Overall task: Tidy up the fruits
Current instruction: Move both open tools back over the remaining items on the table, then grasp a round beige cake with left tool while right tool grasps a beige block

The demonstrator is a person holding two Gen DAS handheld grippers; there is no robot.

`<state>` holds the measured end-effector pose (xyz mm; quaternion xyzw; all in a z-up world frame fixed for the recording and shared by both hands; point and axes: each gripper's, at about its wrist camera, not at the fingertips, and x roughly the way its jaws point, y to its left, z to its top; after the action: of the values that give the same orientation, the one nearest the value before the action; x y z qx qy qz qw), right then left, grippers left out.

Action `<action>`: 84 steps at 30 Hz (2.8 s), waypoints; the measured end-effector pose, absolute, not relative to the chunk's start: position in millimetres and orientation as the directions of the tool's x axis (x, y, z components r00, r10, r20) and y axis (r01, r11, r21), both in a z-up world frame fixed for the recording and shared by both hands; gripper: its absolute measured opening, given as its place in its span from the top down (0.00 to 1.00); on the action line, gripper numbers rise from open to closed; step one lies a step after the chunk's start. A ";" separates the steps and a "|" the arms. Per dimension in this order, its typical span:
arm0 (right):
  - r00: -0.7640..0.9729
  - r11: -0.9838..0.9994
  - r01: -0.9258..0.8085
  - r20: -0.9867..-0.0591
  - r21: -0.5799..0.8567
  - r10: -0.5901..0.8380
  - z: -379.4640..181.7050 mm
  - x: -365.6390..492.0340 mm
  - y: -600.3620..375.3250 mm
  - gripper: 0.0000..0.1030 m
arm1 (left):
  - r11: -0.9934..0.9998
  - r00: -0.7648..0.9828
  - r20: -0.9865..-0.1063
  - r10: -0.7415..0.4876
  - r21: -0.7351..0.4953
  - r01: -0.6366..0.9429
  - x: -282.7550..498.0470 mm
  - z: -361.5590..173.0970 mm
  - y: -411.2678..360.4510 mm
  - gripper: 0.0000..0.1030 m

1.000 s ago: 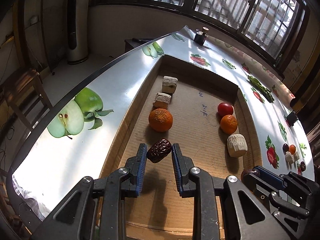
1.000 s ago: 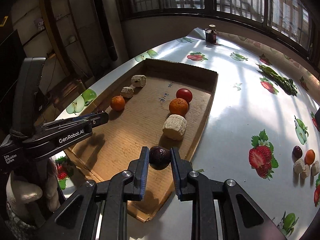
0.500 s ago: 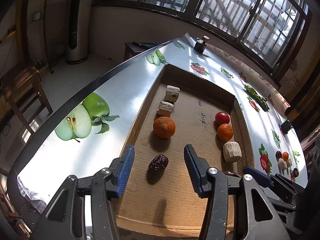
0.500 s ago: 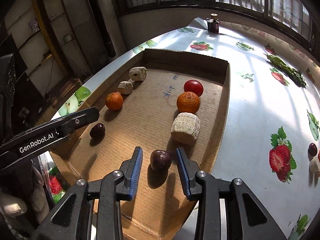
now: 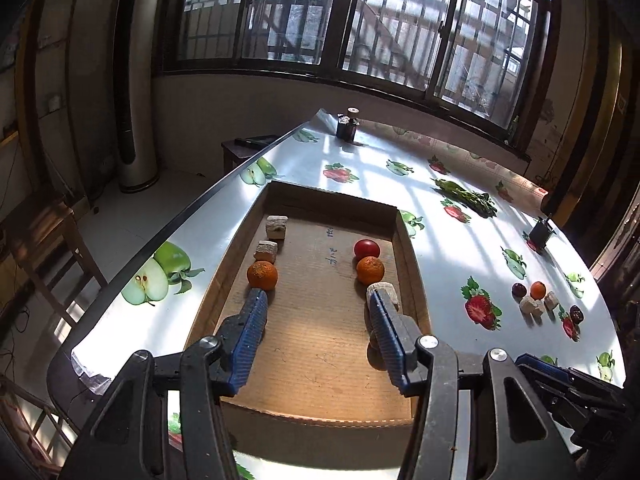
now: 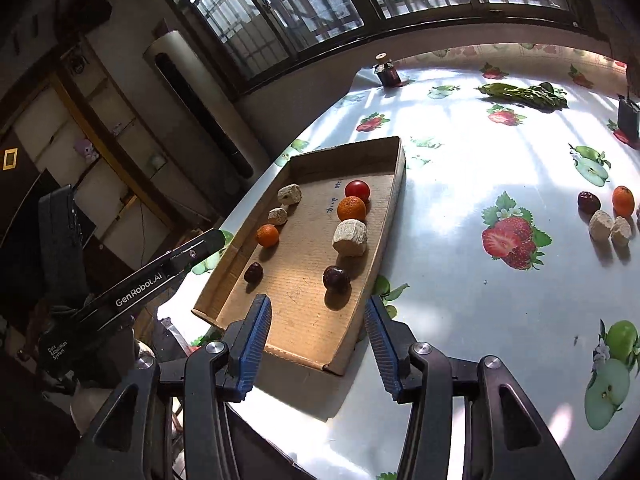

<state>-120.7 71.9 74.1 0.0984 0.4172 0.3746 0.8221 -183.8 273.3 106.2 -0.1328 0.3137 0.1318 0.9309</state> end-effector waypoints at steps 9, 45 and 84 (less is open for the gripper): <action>0.517 0.765 -0.424 -0.563 0.486 0.644 103.9 -151.4 -21.7 0.45 | 0.966 0.844 -0.509 0.168 -0.086 -0.245 -222.5 152.9 218.7 0.40; 0.712 0.979 -0.105 -0.674 0.176 0.197 142.0 -2.1 -153.9 0.28 | 0.991 0.767 -0.634 -0.100 0.002 0.132 -56.3 140.6 96.2 0.13; 0.635 0.979 -0.119 -0.745 0.168 0.205 7.3 62.7 -138.8 0.71 | 0.921 0.561 -0.737 -0.378 -0.239 0.307 36.7 4.8 9.2 0.73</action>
<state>62.7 -138.8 7.3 0.0515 0.4178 0.0898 0.9026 36.7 9.2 4.8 -0.0418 0.4266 -0.1940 0.8824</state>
